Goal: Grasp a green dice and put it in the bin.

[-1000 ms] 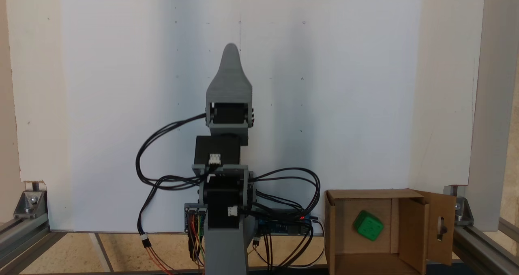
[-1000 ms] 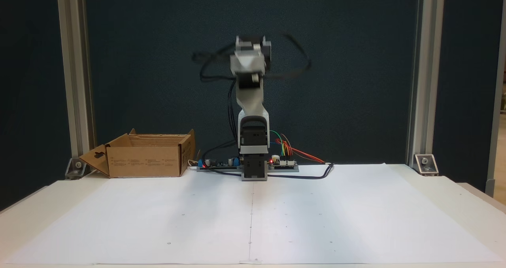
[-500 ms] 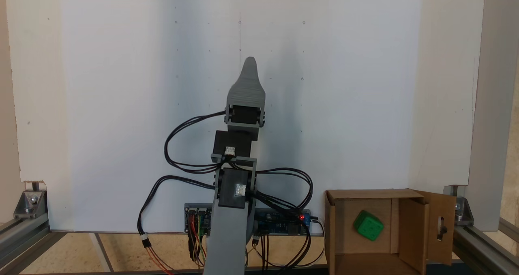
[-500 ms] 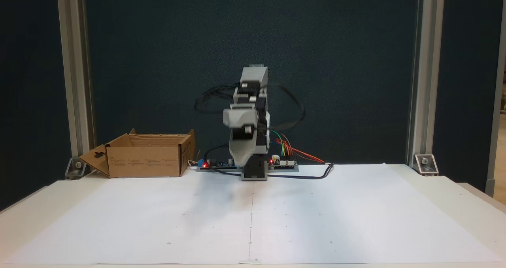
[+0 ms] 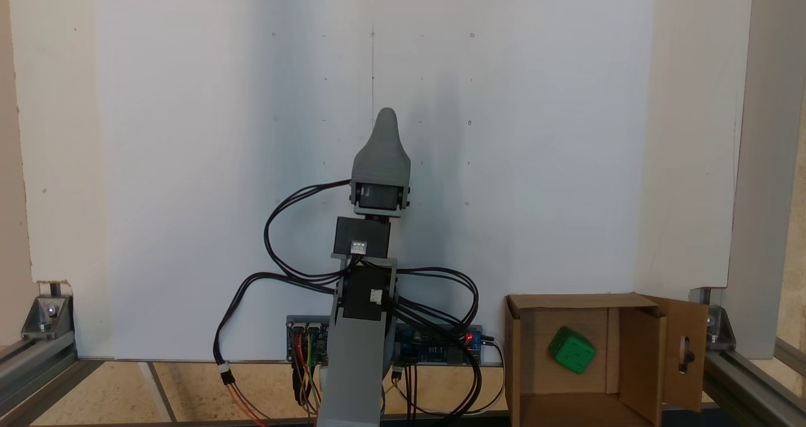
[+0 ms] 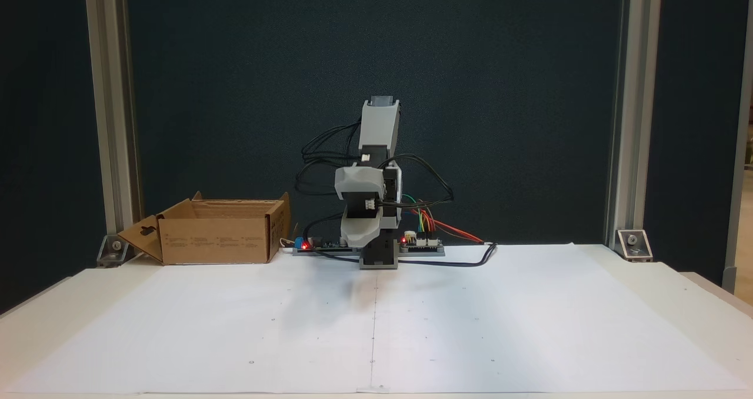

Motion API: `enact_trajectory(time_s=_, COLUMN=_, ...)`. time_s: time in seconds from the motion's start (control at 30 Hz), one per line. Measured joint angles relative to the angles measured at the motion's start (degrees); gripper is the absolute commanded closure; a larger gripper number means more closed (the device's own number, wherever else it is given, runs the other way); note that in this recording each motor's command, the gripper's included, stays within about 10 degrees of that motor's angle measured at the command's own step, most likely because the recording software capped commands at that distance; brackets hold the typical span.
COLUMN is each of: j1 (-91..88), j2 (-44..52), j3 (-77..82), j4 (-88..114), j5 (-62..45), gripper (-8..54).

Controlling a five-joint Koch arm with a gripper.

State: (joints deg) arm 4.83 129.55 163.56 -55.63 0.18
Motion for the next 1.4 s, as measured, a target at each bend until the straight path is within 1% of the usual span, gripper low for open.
enact_trajectory(time_s=0.3, j1=-1.2, j2=0.0, j3=7.6, j4=-20.2, j5=0.0, gripper=1.4)
enact_trajectory(time_s=0.53, j1=-4.5, j2=0.0, j3=9.2, j4=-33.4, j5=0.0, gripper=1.6)
enact_trajectory(time_s=0.97, j1=-4.7, j2=0.0, j3=12.9, j4=-33.7, j5=0.0, gripper=1.1)
enact_trajectory(time_s=1.4, j1=-5.3, j2=0.0, j3=13.0, j4=-33.7, j5=0.0, gripper=1.0)
